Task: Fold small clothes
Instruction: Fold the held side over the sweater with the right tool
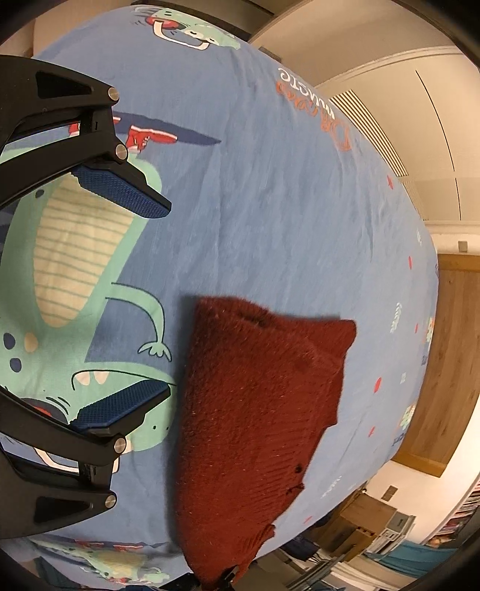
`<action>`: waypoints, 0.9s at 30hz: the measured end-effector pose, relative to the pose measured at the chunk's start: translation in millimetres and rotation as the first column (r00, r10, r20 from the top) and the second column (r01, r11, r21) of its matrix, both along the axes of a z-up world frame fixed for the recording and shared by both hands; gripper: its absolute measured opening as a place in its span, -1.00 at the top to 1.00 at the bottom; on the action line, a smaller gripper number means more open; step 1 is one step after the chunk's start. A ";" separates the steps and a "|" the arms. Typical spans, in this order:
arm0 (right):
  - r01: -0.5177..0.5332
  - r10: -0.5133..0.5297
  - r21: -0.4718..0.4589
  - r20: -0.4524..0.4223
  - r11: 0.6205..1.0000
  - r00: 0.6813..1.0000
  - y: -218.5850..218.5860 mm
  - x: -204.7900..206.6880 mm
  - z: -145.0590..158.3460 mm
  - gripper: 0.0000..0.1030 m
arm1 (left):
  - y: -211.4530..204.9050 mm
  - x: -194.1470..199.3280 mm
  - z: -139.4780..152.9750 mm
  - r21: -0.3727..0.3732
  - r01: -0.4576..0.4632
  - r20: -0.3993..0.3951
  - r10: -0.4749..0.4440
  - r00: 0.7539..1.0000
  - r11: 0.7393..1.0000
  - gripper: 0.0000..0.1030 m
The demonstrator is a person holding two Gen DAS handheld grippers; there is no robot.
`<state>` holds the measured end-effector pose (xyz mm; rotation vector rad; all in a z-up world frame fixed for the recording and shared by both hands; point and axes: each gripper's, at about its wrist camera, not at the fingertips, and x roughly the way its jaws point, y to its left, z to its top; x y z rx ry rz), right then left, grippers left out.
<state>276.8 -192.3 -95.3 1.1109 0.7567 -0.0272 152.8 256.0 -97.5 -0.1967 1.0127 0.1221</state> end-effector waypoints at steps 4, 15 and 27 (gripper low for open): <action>-0.045 0.045 -0.071 0.000 0.997 0.999 25.3 15.0 29.4 0.63 | 9.0 -5.6 7.1 -0.012 -0.011 0.014 0.012 1.000 1.000 -0.67; -0.209 0.209 -0.215 -0.021 0.954 0.978 137.9 67.8 73.9 0.64 | 54.9 -24.5 15.7 -0.043 -0.084 0.034 0.086 0.996 0.996 -0.67; -0.462 0.467 -0.327 -0.068 0.824 0.881 300.1 108.4 55.2 0.63 | 104.5 -44.9 3.4 -0.064 -0.172 0.008 0.173 0.985 0.983 -0.67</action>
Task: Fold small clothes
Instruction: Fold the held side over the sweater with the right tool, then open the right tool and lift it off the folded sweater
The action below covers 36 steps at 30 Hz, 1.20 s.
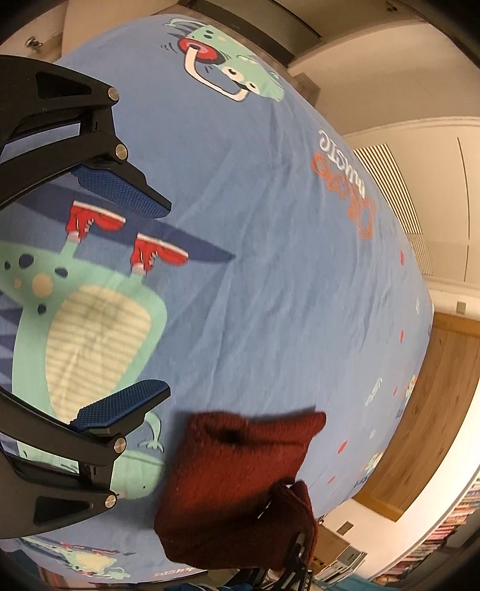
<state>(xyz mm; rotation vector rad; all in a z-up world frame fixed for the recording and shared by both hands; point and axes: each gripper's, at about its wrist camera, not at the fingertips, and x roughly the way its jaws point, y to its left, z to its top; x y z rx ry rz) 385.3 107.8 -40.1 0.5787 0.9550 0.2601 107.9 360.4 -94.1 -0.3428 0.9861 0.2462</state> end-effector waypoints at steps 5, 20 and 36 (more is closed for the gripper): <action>-0.173 0.177 -0.128 0.019 0.977 0.984 58.4 -12.1 -16.0 0.63 | 10.0 -4.6 -5.2 -0.017 -0.016 -0.006 0.016 1.000 1.000 -0.67; -0.408 0.497 -0.573 -0.002 0.711 0.868 138.7 -79.6 -57.5 0.62 | 26.1 -13.2 -12.4 -0.052 -0.042 -0.011 0.041 0.999 0.998 -0.67; -0.471 0.608 -0.655 -0.022 0.591 0.794 163.9 -109.7 -70.5 0.55 | 22.3 -7.5 -16.3 -0.064 -0.030 -0.017 0.029 0.999 0.998 -0.67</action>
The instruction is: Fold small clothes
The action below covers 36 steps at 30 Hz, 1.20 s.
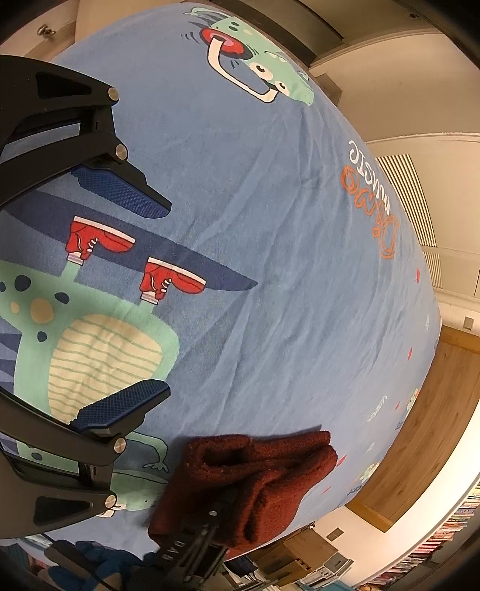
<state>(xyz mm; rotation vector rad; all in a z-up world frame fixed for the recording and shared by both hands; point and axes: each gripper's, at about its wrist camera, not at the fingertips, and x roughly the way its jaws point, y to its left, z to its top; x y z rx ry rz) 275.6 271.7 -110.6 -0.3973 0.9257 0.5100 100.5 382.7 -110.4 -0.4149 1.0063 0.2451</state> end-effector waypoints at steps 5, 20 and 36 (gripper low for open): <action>-0.023 0.023 0.012 -0.020 1.000 1.000 -0.2 -8.7 -2.4 0.43 | -0.8 0.9 0.8 -0.003 0.005 0.004 -0.005 1.000 1.000 -0.67; -0.022 0.027 0.071 -0.068 0.997 0.997 21.4 -20.0 -12.6 -0.32 | 1.7 2.3 9.6 0.024 0.014 0.001 -0.014 1.000 1.000 -0.67; -0.022 0.037 0.221 -0.064 0.975 0.997 -3.6 -42.6 35.9 -0.32 | -18.7 11.5 46.3 0.071 0.044 0.050 -0.048 0.998 0.997 -0.67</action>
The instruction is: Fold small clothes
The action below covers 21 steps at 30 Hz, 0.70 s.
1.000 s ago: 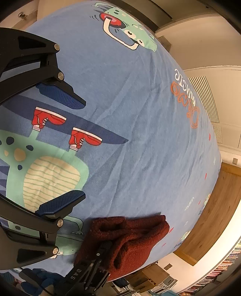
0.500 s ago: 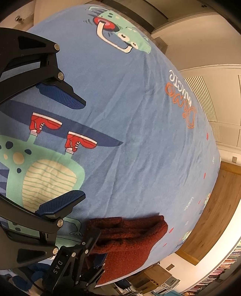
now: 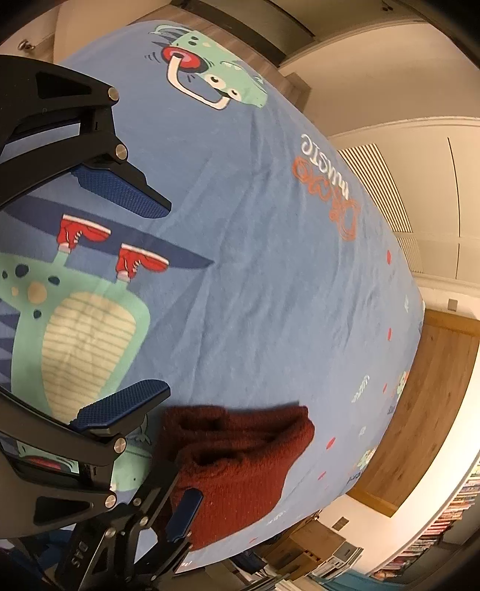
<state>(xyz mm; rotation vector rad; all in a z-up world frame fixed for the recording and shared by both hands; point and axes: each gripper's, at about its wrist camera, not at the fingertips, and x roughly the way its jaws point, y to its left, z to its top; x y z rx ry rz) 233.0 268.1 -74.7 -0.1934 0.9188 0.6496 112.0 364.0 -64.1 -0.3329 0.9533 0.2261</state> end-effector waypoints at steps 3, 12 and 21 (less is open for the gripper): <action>0.035 -0.035 0.044 -0.003 0.998 0.999 -22.7 -3.0 10.9 -0.32 | -8.3 5.6 3.1 0.007 0.019 0.006 -0.019 1.000 1.000 -0.67; 0.276 -0.270 0.161 -0.056 0.948 0.961 -136.5 9.0 31.6 -0.33 | -39.8 40.7 4.9 -0.018 0.100 0.024 -0.099 0.995 0.995 -0.67; 0.485 -0.438 0.229 -0.227 0.844 0.870 -222.7 44.4 8.5 -0.48 | -63.8 86.4 -1.0 -0.041 0.169 0.027 -0.168 0.985 0.985 -0.67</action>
